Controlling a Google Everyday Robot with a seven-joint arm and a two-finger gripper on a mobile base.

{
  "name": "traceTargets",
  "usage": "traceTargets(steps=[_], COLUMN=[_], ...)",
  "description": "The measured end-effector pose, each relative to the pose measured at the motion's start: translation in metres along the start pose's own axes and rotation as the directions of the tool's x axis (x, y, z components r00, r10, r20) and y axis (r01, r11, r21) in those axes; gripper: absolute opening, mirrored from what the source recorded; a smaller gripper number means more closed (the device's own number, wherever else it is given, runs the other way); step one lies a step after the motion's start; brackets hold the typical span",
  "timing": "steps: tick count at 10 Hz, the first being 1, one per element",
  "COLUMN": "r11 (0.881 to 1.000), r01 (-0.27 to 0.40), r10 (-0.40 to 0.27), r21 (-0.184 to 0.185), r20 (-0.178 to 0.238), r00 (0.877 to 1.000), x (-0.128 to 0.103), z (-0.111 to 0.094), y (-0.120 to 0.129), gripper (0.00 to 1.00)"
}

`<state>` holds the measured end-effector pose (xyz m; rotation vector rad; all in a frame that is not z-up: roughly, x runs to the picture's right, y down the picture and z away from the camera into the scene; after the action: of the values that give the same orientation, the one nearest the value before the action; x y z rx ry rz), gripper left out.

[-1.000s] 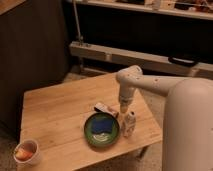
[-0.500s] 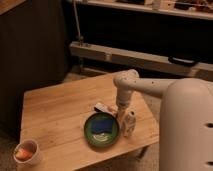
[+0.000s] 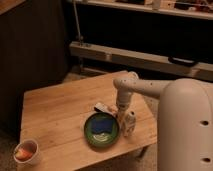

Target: Push the eraser across the table

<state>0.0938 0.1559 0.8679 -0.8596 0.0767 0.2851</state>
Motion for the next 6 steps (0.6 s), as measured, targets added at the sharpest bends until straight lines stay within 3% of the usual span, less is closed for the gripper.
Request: traceTargets(steps=[6], r11=[0.996], r01=[0.090], r10=[-0.090], r21=[-0.003], r20=[-0.015], r00=[0.996], x=[-0.057], z=[-0.008], y=[-0.014], gripper=[0.00])
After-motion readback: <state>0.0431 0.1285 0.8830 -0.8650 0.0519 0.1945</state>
